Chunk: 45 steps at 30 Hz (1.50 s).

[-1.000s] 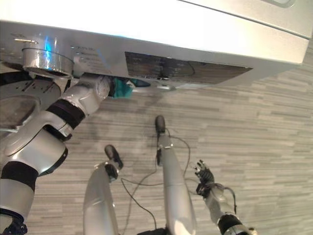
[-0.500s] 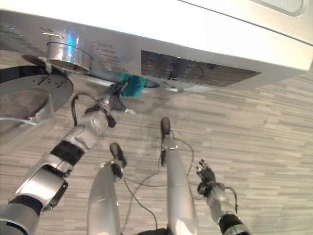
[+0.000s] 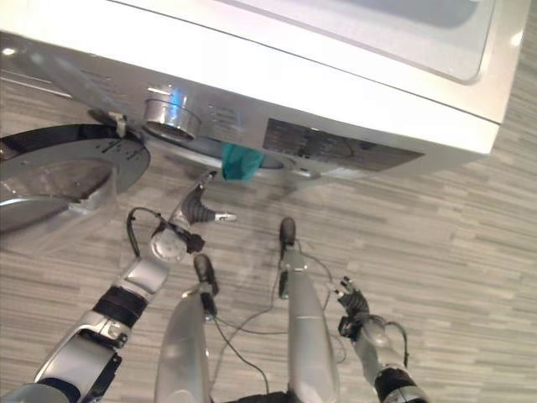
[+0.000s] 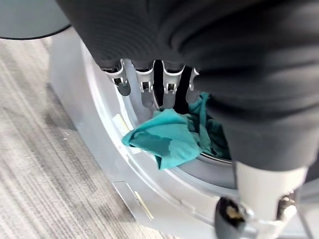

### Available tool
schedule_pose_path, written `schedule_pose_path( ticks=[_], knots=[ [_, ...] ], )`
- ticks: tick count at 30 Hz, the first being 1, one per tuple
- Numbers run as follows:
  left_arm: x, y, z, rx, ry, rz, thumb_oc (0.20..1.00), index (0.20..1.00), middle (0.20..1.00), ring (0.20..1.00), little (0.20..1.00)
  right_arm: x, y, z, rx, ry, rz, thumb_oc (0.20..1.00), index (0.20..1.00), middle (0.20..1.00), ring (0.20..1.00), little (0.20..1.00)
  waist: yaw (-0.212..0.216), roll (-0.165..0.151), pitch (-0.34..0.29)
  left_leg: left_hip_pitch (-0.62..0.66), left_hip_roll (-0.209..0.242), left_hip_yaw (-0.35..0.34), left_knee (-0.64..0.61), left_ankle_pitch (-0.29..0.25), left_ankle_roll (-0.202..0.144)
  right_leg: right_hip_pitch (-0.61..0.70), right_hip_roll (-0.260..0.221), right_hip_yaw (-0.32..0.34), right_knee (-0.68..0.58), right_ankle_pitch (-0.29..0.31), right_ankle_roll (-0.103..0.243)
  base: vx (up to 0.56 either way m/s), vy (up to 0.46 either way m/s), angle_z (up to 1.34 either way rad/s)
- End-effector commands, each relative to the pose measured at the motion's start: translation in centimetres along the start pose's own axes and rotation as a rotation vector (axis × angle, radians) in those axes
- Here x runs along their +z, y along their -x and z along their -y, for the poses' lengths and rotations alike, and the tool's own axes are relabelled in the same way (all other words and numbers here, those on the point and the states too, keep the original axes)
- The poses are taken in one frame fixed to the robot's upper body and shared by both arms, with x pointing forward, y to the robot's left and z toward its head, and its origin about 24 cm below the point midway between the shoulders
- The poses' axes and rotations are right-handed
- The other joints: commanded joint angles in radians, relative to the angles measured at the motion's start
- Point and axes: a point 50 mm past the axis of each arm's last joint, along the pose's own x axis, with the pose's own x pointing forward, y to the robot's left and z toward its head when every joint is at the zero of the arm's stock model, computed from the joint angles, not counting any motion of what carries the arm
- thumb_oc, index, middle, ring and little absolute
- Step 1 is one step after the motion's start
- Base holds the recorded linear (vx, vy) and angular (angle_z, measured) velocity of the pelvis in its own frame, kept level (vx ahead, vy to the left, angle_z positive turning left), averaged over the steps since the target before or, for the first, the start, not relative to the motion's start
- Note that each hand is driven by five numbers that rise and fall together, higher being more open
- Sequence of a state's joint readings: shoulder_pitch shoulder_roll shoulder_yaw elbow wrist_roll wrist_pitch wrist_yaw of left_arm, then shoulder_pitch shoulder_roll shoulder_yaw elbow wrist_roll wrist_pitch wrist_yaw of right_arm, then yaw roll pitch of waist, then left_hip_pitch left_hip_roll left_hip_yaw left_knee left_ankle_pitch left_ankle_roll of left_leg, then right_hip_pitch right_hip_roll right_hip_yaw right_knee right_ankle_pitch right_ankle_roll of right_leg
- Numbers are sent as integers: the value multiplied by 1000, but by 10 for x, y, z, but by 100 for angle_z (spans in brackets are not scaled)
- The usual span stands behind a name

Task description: Grab the laundry basket,head to the washer,open it,put in the laundry and shut it.

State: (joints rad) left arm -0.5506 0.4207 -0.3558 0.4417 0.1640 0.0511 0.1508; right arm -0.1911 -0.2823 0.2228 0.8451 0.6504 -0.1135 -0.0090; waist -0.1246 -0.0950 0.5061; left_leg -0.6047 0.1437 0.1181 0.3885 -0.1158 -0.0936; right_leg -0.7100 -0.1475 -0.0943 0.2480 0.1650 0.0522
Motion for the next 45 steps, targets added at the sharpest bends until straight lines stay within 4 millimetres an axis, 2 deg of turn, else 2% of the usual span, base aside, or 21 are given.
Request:
schedule_pose_path(
  ticks=[1, 5, 6, 7, 9, 11, 12, 15, 20, 23, 28, 29, 30, 31, 32, 33, 34, 35, 36, 40, 45],
  knots=[
    [11, 8, 3, 5, 16, 92, 1000, 1000, 1000, 1000, 1000, -2, 6, 20, -64, 53, 0, 1000, 1000, 1000, 1000, 1000, 15, 26, -19, 1, -3, -52, 1, -17, -8, 63, -59, -1, -71, -50, 117, 25, 33, 3],
    [-5, 29, 20, -88, -5, 67, 1000, 1000, 1000, 1000, 1000, 16, -6, 11, -69, 103, 23, 1000, 1000, 1000, 1000, 1000, 51, 52, -20, 55, -22, -63, -60, 7, 2, 118, -72, -15, -98, -44, 119, 32, 31, 7],
    [-5, 29, 20, -87, -6, 67, 1000, 1000, 1000, 1000, 1000, 16, -6, 11, -69, 103, 23, 1000, 1000, 1000, 1000, 1000, 50, 51, -19, 57, -22, -63, -61, 8, 2, 119, -72, -16, -98, -44, 119, 34, 31, 15],
    [-11, 38, 26, -121, -21, 55, 1000, 1000, 1000, 1000, 1000, 26, -11, 8, -77, 116, 42, 1000, 1000, 1000, 1000, 1000, 65, 65, -14, 66, -28, -70, -74, 14, 3, 126, -79, -18, -94, -48, 116, 14, 12, 14],
    [-14, 42, 28, -133, -21, 50, 1000, 1000, 1000, 1000, 1000, 32, -14, 6, -83, 125, 51, 1000, 1000, 1000, 1000, 1000, 71, 72, -10, 68, -31, -76, -79, 19, 3, 129, -82, -22, -89, -52, 114, 11, 5, 20],
    [-23, 51, 36, -171, -18, 19, 1000, 1000, 1000, 1000, 1000, 48, -23, 2, -107, 162, 58, 1000, 1000, 1000, 1000, 1000, 94, 97, -4, 63, -39, -91, -89, 27, 3, 117, -89, -34, -62, -69, 108, 4, -1, 23],
    [-23, 51, 36, -171, -18, 19, 1000, 1000, 1000, 1000, 1000, 48, -23, 2, -107, 162, 58, 1000, 1000, 1000, 1000, 1000, 94, 97, -4, 63, -39, -91, -89, 27, 3, 117, -89, -34, -61, -69, 108, -2, -13, 17],
    [-36, 65, 48, -226, -52, -18, 1000, 1000, 1000, 1000, 1000, 75, -35, -6, -132, 174, 73, 1000, 1000, 1000, 1000, 1000, 133, 130, 6, 40, -46, -115, -92, 41, 4, 98, -98, -53, -26, -90, 104, -8, -10, 19],
    [-56, 89, 68, -321, -53, -92, 1000, 1000, 1000, 1000, 1000, 112, -42, -4, -184, 183, 110, 1000, 1000, 1000, 1000, 1000, 189, 178, 10, 19, -59, -141, -119, 69, 4, 89, -115, -86, -12, -102, 106, -8, 3, 22],
    [-57, 94, 72, -343, -43, -88, 1000, 1000, 1000, 1000, 1000, 132, -44, -3, -208, 178, 141, 1000, 1000, 1000, 1000, 1000, 221, 203, 5, 7, -69, -161, -133, 83, 4, 83, -127, -105, -3, -109, 108, -4, -7, 27],
    [-51, 95, 76, -350, -12, -56, 1000, 1000, 1000, 1000, 1000, 173, -41, 1, -254, 66, 242, 1000, 1000, 1000, 1000, 1000, 268, 246, -5, -4, -89, -194, -180, 115, -1, 83, -140, -137, 1, -119, 112, -3, 3, 29],
    [-50, 95, 76, -350, -12, -55, 1000, 1000, 1000, 1000, 1000, 173, -41, 1, -254, 65, 242, 1000, 1000, 1000, 1000, 1000, 268, 247, -5, -4, -89, -195, -181, 116, -1, 83, -140, -138, 1, -119, 112, -7, -11, 25],
    [-48, 96, 79, -356, -4, -45, 1000, 1000, 1000, 1000, 1000, 185, -40, 0, -260, 28, 274, 1000, 1000, 1000, 1000, 1000, 286, 263, -6, -10, -94, -208, -198, 129, -3, 80, -145, -150, 1, -123, 114, -4, -9, 22],
    [-48, 95, 79, -356, -3, -44, 1000, 1000, 1000, 1000, 1000, 186, -40, 0, -260, 28, 274, 1000, 1000, 1000, 1000, 1000, 286, 263, -6, -10, -94, -209, -199, 130, -3, 80, -145, -151, 1, -123, 113, -5, -15, 16],
    [-47, 96, 80, -361, -8, -39, 1000, 1000, 1000, 1000, 1000, 196, -39, -1, -262, 6, 299, 1000, 1000, 1000, 1000, 1000, 297, 274, -8, -18, -98, -218, -212, 142, -4, 75, -148, -158, 3, -126, 114, 3, -7, 18],
    [-47, 97, 83, -369, -8, -40, 1000, 1000, 1000, 1000, 1000, 201, -38, -3, -260, -6, 316, 1000, 1000, 1000, 1000, 1000, 302, 278, -9, -23, -99, -223, -217, 148, -5, 73, -149, -161, 5, -129, 113, 91, -27, 27],
    [-48, 98, 83, -373, -8, -43, 1000, 1000, 1000, 1000, 1000, 206, -37, -4, -260, -21, 332, 1000, 1000, 1000, 1000, 1000, 307, 281, -17, -14, -95, -229, -224, 128, -7, 80, -146, -158, 10, -157, 122, 11, -5, 34],
    [-49, 100, 84, -379, -10, -45, 1000, 1000, 1000, 1000, 1000, 213, -36, -5, -259, -34, 350, 1000, 1000, 1000, 1000, 1000, 311, 285, -12, -30, -100, -231, -225, 154, -6, 65, -151, -166, 12, -138, 112, 91, -16, 24],
    [-51, 101, 85, -383, -8, -52, 1000, 1000, 1000, 1000, 1000, 216, -36, -6, -258, -34, 358, 1000, 1000, 1000, 1000, 1000, 316, 288, -19, -23, -96, -235, -230, 134, -7, 70, -147, -160, 19, -165, 120, 5, 3, 21],
    [-52, 103, 87, -389, -9, -55, 1000, 1000, 1000, 1000, 1000, 228, -33, -5, -269, -74, 388, 1000, 1000, 1000, 1000, 1000, 327, 294, -22, -35, -98, -243, -234, 135, -7, 58, -145, -160, 32, -178, 119, 32, -14, 11],
    [-44, 99, 85, -371, -5, -17, 1000, 1000, 1000, 1000, 1000, 260, -19, 16, -333, -187, 479, 1000, 1000, 1000, 1000, 1000, 346, 320, -27, -66, -109, -270, -246, 152, -12, 22, -153, -169, 77, -212, 116, 6, -36, 8]
  ],
)
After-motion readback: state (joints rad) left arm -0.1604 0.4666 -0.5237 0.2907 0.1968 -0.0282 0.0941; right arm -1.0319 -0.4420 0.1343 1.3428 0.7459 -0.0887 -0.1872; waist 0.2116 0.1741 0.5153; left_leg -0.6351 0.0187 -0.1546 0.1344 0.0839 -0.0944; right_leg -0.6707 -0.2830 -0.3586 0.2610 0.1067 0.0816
